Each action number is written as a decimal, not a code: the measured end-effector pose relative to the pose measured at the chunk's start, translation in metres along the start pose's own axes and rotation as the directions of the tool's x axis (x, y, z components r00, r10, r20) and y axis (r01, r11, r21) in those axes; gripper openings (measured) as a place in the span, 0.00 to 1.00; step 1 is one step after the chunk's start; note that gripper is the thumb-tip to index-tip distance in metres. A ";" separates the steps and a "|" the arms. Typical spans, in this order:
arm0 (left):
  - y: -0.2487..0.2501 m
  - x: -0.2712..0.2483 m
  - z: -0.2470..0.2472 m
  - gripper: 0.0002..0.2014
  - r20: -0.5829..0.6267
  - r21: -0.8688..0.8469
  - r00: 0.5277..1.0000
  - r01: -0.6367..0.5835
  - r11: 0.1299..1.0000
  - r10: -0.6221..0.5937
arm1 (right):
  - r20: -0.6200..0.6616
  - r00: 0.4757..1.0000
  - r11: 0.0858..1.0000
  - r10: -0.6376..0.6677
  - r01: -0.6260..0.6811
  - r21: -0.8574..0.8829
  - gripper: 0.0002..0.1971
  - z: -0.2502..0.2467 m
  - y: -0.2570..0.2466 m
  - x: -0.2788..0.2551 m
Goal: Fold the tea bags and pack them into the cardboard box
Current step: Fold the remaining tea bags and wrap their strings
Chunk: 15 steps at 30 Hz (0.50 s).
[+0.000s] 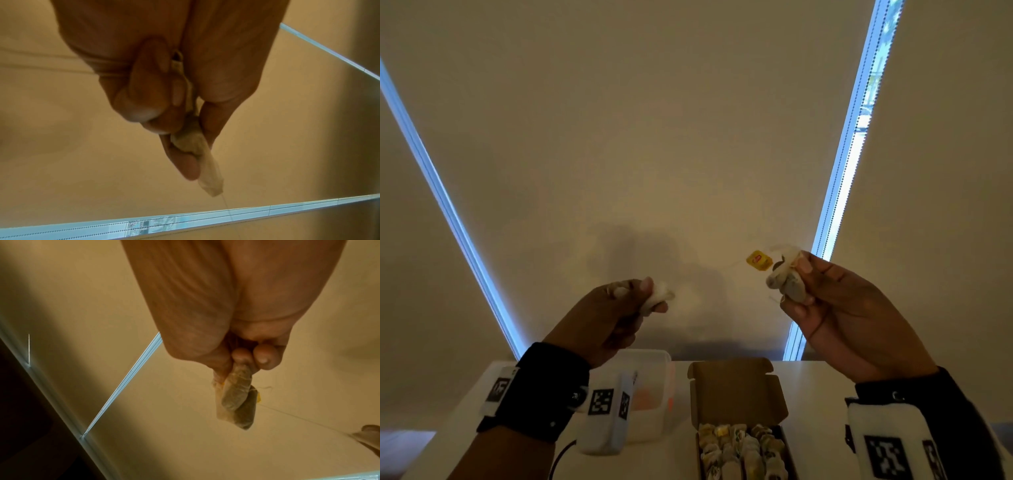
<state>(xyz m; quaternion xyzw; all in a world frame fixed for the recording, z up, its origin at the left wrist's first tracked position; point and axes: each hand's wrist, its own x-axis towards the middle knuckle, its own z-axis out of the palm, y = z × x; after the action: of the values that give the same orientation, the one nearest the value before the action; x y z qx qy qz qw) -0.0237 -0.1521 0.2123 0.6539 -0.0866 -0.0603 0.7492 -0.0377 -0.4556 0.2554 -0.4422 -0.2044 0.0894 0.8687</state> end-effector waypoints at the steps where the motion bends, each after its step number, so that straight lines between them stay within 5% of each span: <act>1: -0.003 -0.001 0.000 0.28 0.030 0.006 1.000 -0.006 1.000 0.006 | -0.014 1.000 1.000 -0.004 0.004 -0.011 0.14 0.003 -0.001 0.003; 5: -0.010 -0.002 0.004 0.24 0.053 0.140 0.998 0.007 0.990 -0.014 | 0.024 0.999 0.997 -0.033 0.035 -0.067 0.14 0.013 -0.005 0.016; 9: 0.001 -0.007 0.018 0.15 0.072 0.315 0.997 -0.036 0.948 0.014 | 0.028 0.998 0.994 -0.058 0.061 -0.093 0.23 0.021 -0.010 0.024; 15: 0.013 -0.017 0.030 0.08 0.149 0.414 0.985 -0.145 0.899 0.091 | -0.082 0.995 0.997 -0.060 0.056 -0.043 0.14 0.018 -0.009 0.035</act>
<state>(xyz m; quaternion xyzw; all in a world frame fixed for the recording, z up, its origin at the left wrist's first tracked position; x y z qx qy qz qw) -0.0474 -0.1763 0.2279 0.7891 -0.1840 -0.0356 0.5850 -0.0142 -0.4360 0.2816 -0.4570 -0.1827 0.0417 0.8695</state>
